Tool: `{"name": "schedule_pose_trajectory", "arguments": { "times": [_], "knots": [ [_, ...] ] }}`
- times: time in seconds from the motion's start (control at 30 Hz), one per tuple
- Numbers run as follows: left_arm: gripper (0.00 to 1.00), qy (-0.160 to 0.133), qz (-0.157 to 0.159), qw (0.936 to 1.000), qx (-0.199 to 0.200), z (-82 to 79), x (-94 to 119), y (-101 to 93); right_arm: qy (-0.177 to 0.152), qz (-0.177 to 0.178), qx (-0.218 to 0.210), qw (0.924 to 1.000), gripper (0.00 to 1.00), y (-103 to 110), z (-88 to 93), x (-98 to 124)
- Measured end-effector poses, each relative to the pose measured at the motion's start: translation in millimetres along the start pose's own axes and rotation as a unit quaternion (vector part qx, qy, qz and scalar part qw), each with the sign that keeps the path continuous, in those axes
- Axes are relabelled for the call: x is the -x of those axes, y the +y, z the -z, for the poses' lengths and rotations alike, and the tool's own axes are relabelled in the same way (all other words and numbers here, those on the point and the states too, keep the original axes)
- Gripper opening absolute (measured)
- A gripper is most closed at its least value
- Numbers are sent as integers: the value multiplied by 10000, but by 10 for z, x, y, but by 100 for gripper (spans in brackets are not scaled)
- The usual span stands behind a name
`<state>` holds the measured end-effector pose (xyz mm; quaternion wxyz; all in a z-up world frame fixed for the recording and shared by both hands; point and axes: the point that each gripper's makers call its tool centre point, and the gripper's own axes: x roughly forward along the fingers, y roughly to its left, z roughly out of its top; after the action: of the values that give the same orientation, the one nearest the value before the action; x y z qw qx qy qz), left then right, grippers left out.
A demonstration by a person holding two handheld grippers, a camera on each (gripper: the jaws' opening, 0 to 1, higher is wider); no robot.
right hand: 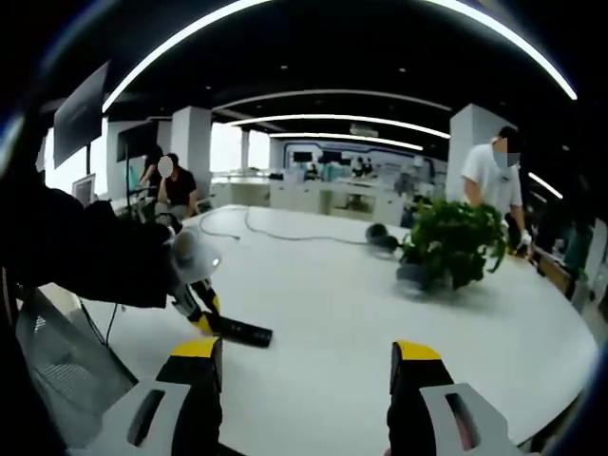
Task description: Press the specified remote control buttons in sequence, fully releasing each button before pressing the next.
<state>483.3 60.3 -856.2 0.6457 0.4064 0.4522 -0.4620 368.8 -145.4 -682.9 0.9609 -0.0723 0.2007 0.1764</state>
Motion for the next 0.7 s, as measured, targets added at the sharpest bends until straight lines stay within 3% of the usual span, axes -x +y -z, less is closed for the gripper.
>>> {"name": "schedule_pose_trajectory", "arguments": {
  "times": [0.23,0.7],
  "knots": [
    [24,-21,-33,9999,-94,-70,-5,278,70,18,13,10000,67,-10,27,-9],
    [24,322,-121,9975,-611,-45,-109,787,211,96,69,9997,66,-40,79,-34]
  ]
}}
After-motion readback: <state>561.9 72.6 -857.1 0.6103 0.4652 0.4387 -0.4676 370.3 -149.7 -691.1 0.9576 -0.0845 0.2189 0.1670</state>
